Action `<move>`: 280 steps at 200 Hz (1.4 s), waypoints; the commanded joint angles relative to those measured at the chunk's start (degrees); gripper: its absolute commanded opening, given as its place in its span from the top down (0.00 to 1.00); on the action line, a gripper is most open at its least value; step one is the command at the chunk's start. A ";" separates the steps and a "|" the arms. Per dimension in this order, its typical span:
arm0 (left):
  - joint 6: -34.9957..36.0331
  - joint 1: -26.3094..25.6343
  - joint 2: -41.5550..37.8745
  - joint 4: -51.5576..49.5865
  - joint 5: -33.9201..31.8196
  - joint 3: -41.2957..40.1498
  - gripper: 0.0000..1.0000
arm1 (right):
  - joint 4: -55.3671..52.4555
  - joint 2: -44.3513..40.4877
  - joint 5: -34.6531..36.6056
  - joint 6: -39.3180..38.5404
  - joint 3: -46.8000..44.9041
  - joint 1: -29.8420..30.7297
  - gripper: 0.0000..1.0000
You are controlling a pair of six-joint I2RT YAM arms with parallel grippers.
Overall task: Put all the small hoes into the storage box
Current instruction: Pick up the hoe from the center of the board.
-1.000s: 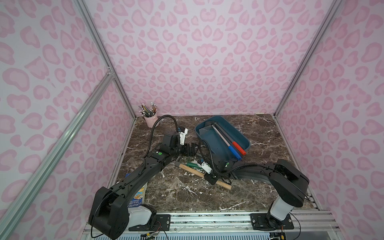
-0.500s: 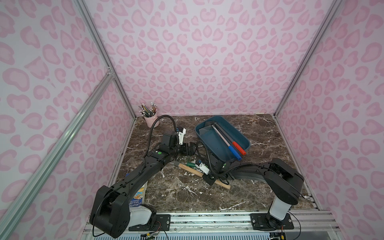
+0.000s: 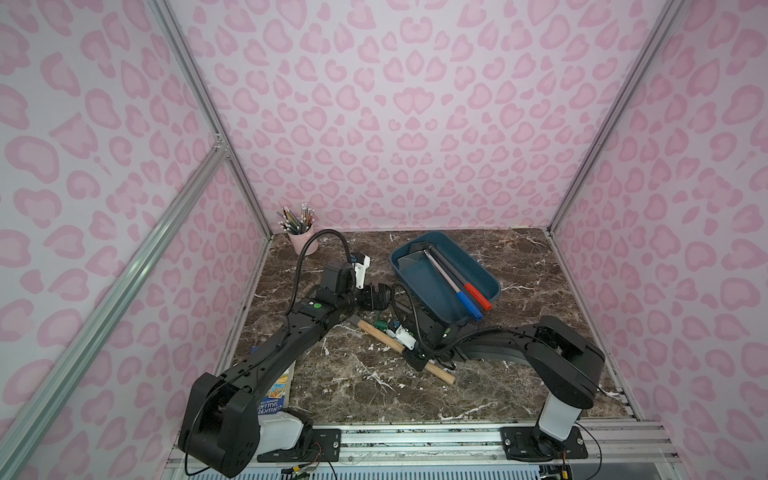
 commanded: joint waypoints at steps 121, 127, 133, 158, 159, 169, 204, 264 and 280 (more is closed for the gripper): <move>-1.11 0.05 0.87 1.74 2.76 -0.43 0.01 | -7.16 -3.65 -2.75 -4.14 1.56 -0.26 0.97; -1.31 0.07 0.75 1.68 2.98 -0.53 0.01 | -7.39 -3.74 -2.94 -4.16 1.83 -0.33 0.98; -1.49 0.03 0.56 1.61 3.20 -0.76 0.01 | -7.60 -3.92 -3.01 -4.14 2.04 -0.34 0.98; -2.17 0.18 0.08 1.52 3.98 -1.05 0.01 | -8.71 -4.41 -3.70 -4.12 3.15 -0.61 1.00; -2.20 0.15 0.06 1.41 3.99 -1.06 0.01 | -8.78 -4.43 -3.79 -4.09 3.18 -0.65 1.00; -2.47 0.27 -0.09 1.15 4.18 -1.06 0.01 | -9.25 -4.55 -4.19 -3.86 3.54 -0.87 1.00; -3.83 1.21 -0.90 0.29 5.80 -1.22 0.01 | -10.80 -5.88 -6.01 -3.46 4.42 -1.70 1.00; -5.62 2.10 -1.53 -0.11 8.32 -1.39 0.01 | -13.58 -7.61 -6.63 -3.11 6.10 -2.97 1.00; -6.04 2.21 -1.71 -0.15 8.86 -1.24 0.01 | -14.18 -7.96 -6.92 -3.20 6.59 -3.39 1.00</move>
